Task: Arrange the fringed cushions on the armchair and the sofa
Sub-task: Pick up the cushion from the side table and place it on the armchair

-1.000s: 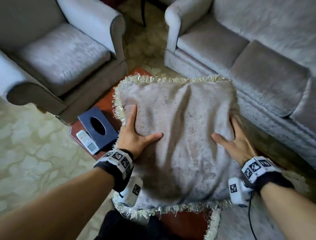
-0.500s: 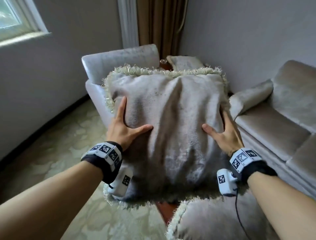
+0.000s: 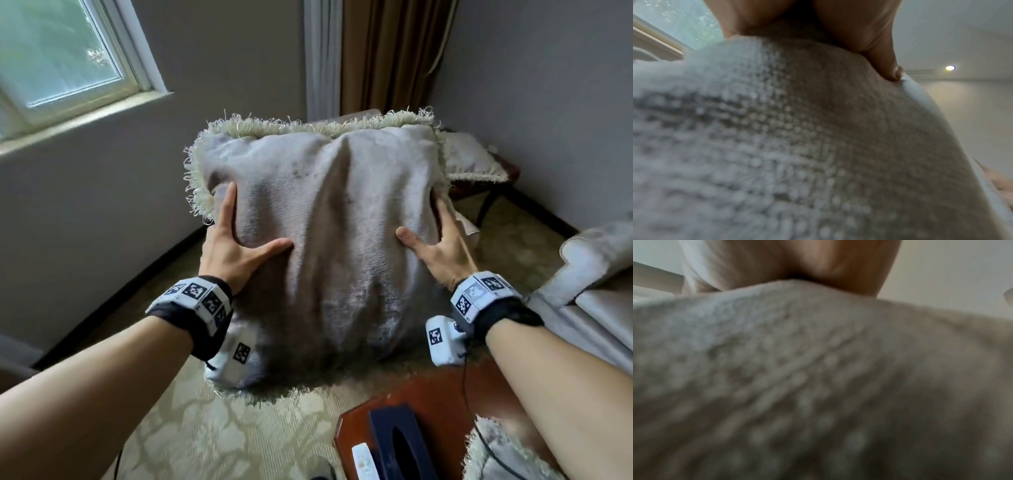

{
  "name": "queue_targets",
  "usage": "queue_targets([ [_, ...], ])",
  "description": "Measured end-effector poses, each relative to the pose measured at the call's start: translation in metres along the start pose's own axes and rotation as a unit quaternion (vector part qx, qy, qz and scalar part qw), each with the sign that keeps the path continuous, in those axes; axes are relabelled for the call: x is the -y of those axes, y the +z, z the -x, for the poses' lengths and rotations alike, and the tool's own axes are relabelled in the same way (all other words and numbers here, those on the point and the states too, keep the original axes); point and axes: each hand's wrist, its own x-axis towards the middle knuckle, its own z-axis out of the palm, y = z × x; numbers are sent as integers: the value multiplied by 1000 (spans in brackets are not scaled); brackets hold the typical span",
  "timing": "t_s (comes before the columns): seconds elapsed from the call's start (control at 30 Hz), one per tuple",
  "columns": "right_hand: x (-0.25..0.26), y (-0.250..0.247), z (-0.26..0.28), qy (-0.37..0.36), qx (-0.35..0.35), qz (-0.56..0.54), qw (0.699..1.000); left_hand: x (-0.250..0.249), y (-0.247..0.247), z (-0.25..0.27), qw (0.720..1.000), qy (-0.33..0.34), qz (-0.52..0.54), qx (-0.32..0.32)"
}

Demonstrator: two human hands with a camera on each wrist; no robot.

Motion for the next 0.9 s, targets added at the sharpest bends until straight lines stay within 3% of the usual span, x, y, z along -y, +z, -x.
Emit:
queue_targets([
  [0.6,3,104,-238,25,-9,17,999,92,56,-266,998,-10,47,34],
  [0.9,-13,109,-351,28,-20,25,999,97,103,-366,993,-16,106,46],
])
